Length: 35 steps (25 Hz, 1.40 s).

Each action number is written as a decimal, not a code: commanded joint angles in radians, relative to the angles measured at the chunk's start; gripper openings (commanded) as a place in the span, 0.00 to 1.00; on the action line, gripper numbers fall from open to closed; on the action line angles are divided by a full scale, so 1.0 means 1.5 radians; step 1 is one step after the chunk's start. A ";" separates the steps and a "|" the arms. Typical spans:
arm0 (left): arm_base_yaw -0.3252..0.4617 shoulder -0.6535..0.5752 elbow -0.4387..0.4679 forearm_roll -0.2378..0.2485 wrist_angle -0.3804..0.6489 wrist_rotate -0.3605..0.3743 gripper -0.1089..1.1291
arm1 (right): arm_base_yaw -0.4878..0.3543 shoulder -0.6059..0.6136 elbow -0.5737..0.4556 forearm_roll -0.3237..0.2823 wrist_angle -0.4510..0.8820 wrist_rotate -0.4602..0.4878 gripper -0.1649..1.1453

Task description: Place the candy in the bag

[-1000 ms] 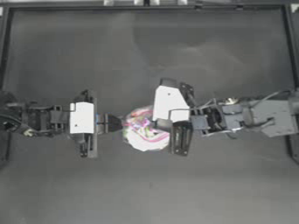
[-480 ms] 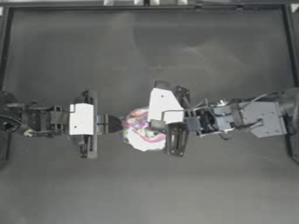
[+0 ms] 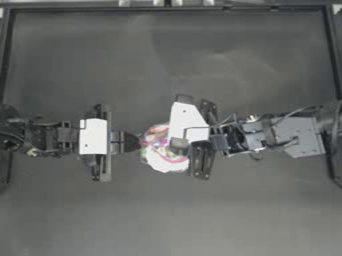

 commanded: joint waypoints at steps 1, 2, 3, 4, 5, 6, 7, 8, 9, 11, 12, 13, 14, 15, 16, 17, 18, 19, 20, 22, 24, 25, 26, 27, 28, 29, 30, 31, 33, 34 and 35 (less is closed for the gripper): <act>-0.001 -0.024 -0.007 0.001 -0.004 0.000 0.12 | 0.001 -0.013 -0.011 0.006 -0.003 -0.001 0.79; -0.001 -0.024 -0.007 0.001 -0.005 0.000 0.12 | 0.001 -0.013 -0.011 0.007 -0.003 -0.001 0.83; 0.000 -0.024 -0.007 0.001 -0.005 0.000 0.12 | 0.001 -0.014 -0.011 0.009 -0.003 -0.001 0.87; -0.001 -0.024 -0.007 0.001 -0.005 0.000 0.12 | 0.000 -0.015 -0.012 0.010 -0.003 -0.001 0.89; -0.001 -0.024 -0.007 0.001 -0.005 0.000 0.12 | 0.001 -0.016 -0.013 0.011 -0.003 -0.001 0.91; -0.001 -0.024 -0.007 0.001 -0.005 0.000 0.12 | 0.001 -0.018 -0.015 0.011 -0.002 -0.001 0.91; -0.001 -0.024 -0.007 0.001 -0.004 0.000 0.12 | 0.001 -0.022 -0.015 0.011 -0.003 -0.001 0.91; -0.001 -0.024 -0.007 0.001 -0.005 0.000 0.12 | 0.001 -0.026 -0.015 0.010 -0.003 0.000 0.90; -0.001 -0.024 -0.007 0.001 -0.005 0.000 0.12 | 0.001 -0.031 -0.014 0.010 -0.003 -0.001 0.90; -0.001 -0.026 -0.008 0.001 -0.005 0.000 0.12 | 0.001 -0.049 -0.012 0.008 -0.003 -0.001 0.90; -0.001 -0.027 -0.008 0.001 -0.005 0.000 0.12 | 0.001 -0.058 -0.011 0.007 -0.003 -0.001 0.90; -0.001 -0.029 -0.009 0.001 -0.005 0.001 0.12 | 0.001 -0.067 -0.009 0.006 -0.003 -0.001 0.90; 0.000 -0.032 -0.009 0.001 -0.005 0.001 0.12 | 0.001 -0.079 -0.008 0.006 -0.003 -0.001 0.90; -0.001 -0.036 -0.009 0.002 -0.005 0.003 0.12 | 0.001 -0.090 -0.006 0.006 -0.003 0.000 0.90; -0.001 -0.041 -0.008 0.001 -0.005 0.010 0.12 | 0.001 -0.101 -0.003 0.005 -0.005 0.000 0.90; -0.001 -0.045 -0.008 0.000 -0.005 0.018 0.12 | 0.001 -0.110 0.000 0.005 -0.007 0.000 0.90; -0.001 -0.050 -0.009 -0.002 -0.005 0.027 0.12 | 0.001 -0.121 0.003 0.005 -0.011 0.000 0.90; -0.001 -0.054 -0.010 -0.005 -0.005 0.034 0.12 | 0.000 -0.130 0.007 0.005 -0.016 0.000 0.90; -0.001 -0.058 -0.010 -0.008 -0.005 0.040 0.12 | 0.001 -0.139 0.012 0.005 -0.022 0.000 0.90; -0.001 -0.065 -0.010 -0.012 -0.004 0.048 0.12 | 0.001 -0.161 0.027 0.005 -0.039 0.001 0.90; -0.001 -0.072 -0.010 -0.014 -0.004 0.051 0.12 | 0.000 -0.182 0.040 0.005 -0.050 0.003 0.90; -0.001 -0.074 -0.010 -0.014 -0.004 0.051 0.12 | 0.000 -0.192 0.047 0.005 -0.054 0.004 0.90; -0.001 -0.077 -0.010 -0.014 -0.005 0.052 0.12 | 0.000 -0.202 0.052 0.005 -0.056 0.006 0.90; -0.001 -0.080 -0.011 -0.014 -0.005 0.052 0.12 | 0.000 -0.212 0.058 0.005 -0.058 0.008 0.90; -0.001 -0.083 -0.011 -0.014 -0.005 0.053 0.12 | 0.001 -0.219 0.063 0.005 -0.060 0.009 0.90; 0.000 -0.086 -0.011 -0.014 -0.005 0.053 0.12 | 0.001 -0.226 0.069 0.005 -0.060 0.011 0.90; 0.000 -0.088 -0.011 -0.014 -0.005 0.056 0.12 | 0.001 -0.231 0.073 0.005 -0.062 0.012 0.90; -0.001 -0.092 -0.011 -0.014 -0.005 0.059 0.12 | 0.001 -0.236 0.077 0.005 -0.065 0.013 0.90; -0.001 -0.100 -0.011 -0.015 -0.005 0.065 0.12 | 0.001 -0.240 0.082 0.006 -0.072 0.012 0.90; 0.000 -0.105 -0.009 -0.016 -0.005 0.065 0.12 | 0.001 -0.241 0.084 0.006 -0.076 0.012 0.90; -0.001 -0.109 -0.008 -0.016 -0.005 0.065 0.12 | 0.001 -0.241 0.085 0.006 -0.078 0.012 0.90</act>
